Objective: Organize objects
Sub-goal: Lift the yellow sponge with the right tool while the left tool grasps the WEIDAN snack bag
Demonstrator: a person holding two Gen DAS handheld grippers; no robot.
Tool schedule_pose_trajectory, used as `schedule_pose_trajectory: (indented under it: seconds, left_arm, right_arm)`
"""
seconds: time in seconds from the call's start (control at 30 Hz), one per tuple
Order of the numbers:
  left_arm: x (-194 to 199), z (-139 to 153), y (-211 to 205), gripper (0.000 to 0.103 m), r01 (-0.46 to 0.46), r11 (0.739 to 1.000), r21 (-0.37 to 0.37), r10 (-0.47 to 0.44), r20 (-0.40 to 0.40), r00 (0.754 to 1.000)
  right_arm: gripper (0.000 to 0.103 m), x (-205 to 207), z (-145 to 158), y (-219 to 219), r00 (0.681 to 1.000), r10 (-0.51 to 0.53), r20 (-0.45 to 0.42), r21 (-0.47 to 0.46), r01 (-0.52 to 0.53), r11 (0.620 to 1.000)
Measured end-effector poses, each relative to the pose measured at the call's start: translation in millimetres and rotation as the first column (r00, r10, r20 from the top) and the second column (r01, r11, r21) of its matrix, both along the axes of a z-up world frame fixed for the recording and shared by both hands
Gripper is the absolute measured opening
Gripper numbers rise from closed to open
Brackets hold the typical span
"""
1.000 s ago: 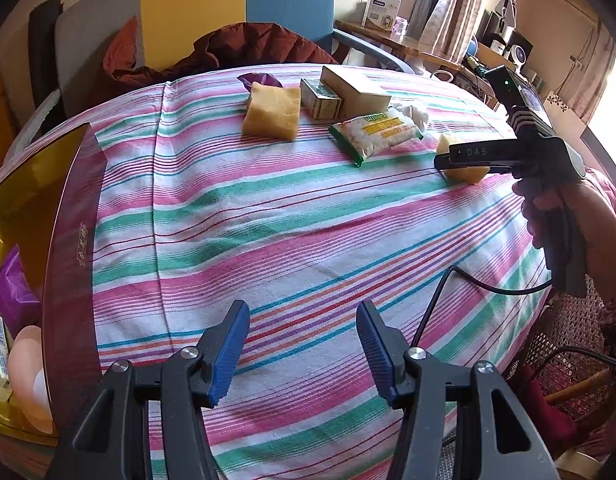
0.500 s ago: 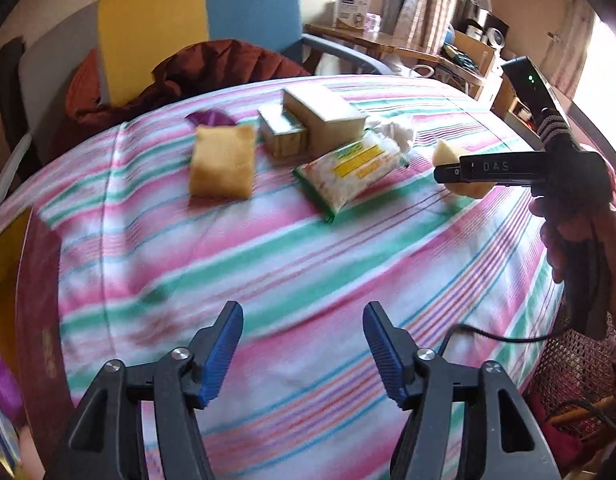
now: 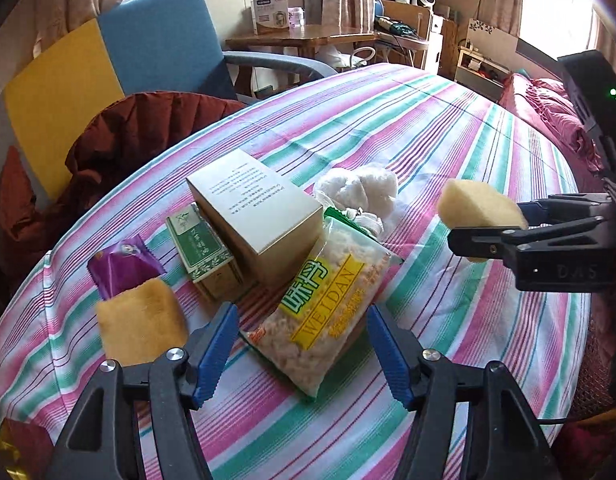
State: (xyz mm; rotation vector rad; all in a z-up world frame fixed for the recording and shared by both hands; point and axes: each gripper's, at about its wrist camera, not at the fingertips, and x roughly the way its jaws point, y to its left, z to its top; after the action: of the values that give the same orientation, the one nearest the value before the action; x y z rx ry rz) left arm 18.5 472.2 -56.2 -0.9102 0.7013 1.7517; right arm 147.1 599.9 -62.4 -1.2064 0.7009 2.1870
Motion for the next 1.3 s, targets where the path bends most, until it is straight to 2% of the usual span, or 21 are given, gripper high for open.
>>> schedule_pose_trajectory:
  seconds: [0.1,0.2,0.3,0.33,0.5,0.57,0.8,1.03,1.3]
  left_arm:
    - [0,-12,7,0.067,0.016,1.0,-0.019,-0.016,0.011,1.0]
    - [0,-18,6,0.067,0.006,1.0,0.01,-0.006,0.055,0.998]
    - [1,-23,1,0.058,-0.022,0.998,0.054,0.016,0.121,0.992]
    - [3,-25,-1,0.055,-0.028,0.998,0.061,0.021,0.123,0.992]
    - [23,-29,-24,0.047,-0.056,0.994,0.095,0.053,0.033,0.998]
    - [23,-28,-34,0.043,-0.079,0.991,0.105,0.075,0.036,0.997]
    - [27,-28,-72,0.043,-0.167,0.975,0.149,0.155,0.094,0.984]
    - [35,-26,-111,0.043,-0.239,0.953,0.187,0.222,0.106,0.969]
    - [53,-21,-161,0.042,-0.292,0.934,0.205,0.268,0.139,0.953]
  right_arm:
    - [0.065,1,-2,4,1.0,-0.011,-0.004,-0.014,0.011,1.0]
    - [0.065,1,-2,6,1.0,-0.015,-0.01,-0.024,0.015,1.0]
    - [0.065,0,-3,5,1.0,-0.011,-0.014,-0.028,0.011,1.0]
    - [0.065,-1,-3,5,1.0,-0.01,-0.015,-0.03,0.01,1.0]
    - [0.065,1,-4,2,1.0,-0.009,-0.022,-0.043,0.008,0.999]
    - [0.065,1,-3,1,1.0,-0.006,-0.027,-0.04,0.005,0.999]
    - [0.065,-2,1,-12,0.998,0.024,-0.058,-0.029,-0.025,0.999]
    - [0.065,-10,4,-37,0.989,0.108,-0.098,-0.019,-0.11,0.994]
    - [0.065,-25,0,-75,0.958,0.248,-0.14,-0.047,-0.257,0.965]
